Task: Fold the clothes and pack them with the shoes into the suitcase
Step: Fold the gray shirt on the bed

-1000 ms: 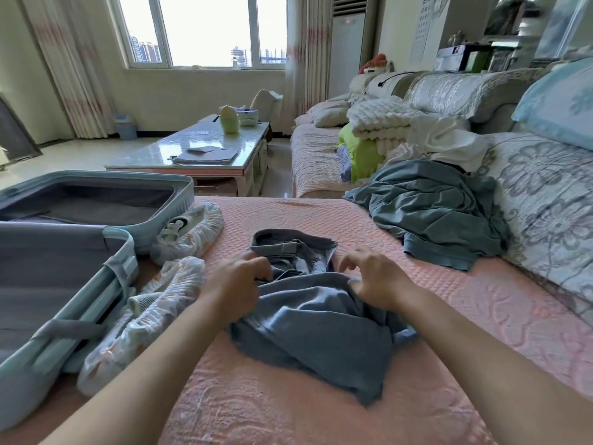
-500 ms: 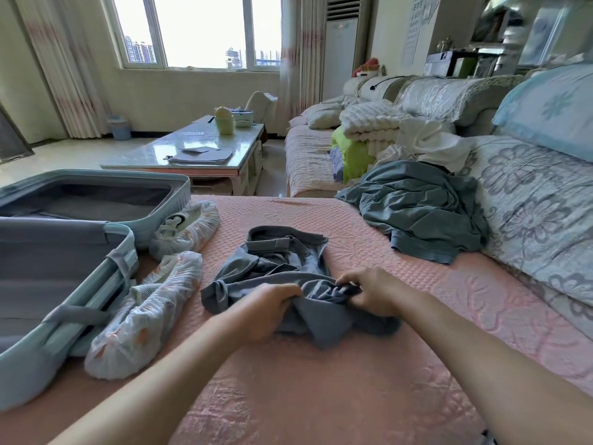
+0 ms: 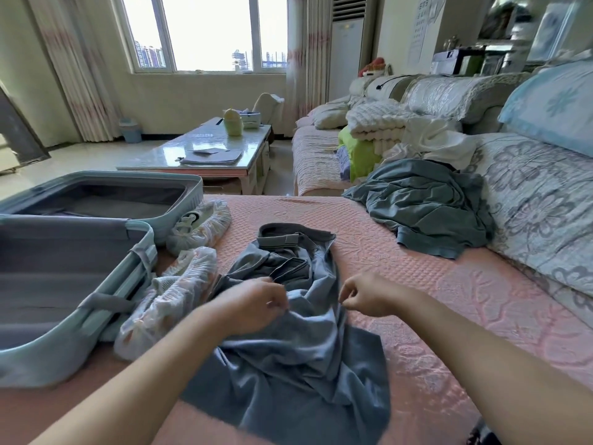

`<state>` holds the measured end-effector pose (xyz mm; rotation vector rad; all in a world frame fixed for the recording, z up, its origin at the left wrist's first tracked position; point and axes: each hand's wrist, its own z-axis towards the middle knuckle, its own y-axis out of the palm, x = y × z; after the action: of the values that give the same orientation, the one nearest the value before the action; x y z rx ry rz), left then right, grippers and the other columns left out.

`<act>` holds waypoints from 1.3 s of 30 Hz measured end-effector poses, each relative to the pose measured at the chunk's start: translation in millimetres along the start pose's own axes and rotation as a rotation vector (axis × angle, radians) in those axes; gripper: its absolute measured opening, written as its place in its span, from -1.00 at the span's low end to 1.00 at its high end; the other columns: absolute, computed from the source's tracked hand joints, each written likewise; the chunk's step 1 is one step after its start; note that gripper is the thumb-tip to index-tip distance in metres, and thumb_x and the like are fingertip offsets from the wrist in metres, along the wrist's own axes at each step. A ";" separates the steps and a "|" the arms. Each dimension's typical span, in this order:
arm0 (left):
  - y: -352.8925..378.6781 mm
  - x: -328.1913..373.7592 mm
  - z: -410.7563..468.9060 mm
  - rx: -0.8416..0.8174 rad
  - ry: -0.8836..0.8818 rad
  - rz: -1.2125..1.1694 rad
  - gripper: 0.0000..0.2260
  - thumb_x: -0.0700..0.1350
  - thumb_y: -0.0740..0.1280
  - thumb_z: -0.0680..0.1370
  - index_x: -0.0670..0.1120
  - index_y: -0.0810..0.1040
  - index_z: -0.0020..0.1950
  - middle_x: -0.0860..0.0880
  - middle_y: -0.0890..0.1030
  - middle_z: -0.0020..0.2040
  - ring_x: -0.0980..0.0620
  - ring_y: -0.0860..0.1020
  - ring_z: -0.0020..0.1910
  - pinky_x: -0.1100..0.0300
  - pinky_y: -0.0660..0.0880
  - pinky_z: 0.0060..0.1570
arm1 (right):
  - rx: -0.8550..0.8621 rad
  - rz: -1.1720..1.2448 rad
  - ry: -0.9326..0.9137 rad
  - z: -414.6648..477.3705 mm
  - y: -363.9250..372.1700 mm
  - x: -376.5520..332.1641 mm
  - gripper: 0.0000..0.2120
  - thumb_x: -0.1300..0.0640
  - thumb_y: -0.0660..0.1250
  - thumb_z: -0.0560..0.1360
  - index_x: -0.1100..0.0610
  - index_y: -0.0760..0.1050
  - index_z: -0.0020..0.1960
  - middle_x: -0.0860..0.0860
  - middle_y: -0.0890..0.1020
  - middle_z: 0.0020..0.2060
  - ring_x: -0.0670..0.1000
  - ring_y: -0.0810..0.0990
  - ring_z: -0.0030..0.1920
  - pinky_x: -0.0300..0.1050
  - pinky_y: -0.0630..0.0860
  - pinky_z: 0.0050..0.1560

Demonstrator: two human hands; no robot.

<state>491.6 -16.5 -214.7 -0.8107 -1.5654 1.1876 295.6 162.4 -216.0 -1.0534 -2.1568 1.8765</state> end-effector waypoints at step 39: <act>-30.0 -46.0 80.7 0.253 -0.588 0.240 -0.72 -0.22 0.24 0.50 -0.12 0.60 0.17 -0.17 0.59 0.19 -0.18 0.56 0.15 0.08 0.48 0.05 | 0.197 0.231 0.141 113.6 21.2 -1.8 -0.37 0.03 0.24 0.57 0.10 0.16 0.59 0.17 0.33 0.52 0.17 0.33 0.49 -0.04 0.30 0.45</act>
<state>430.3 -91.7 -204.0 -0.5118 -1.7549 1.8803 250.1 66.4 -261.6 -1.3933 -1.7981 1.9901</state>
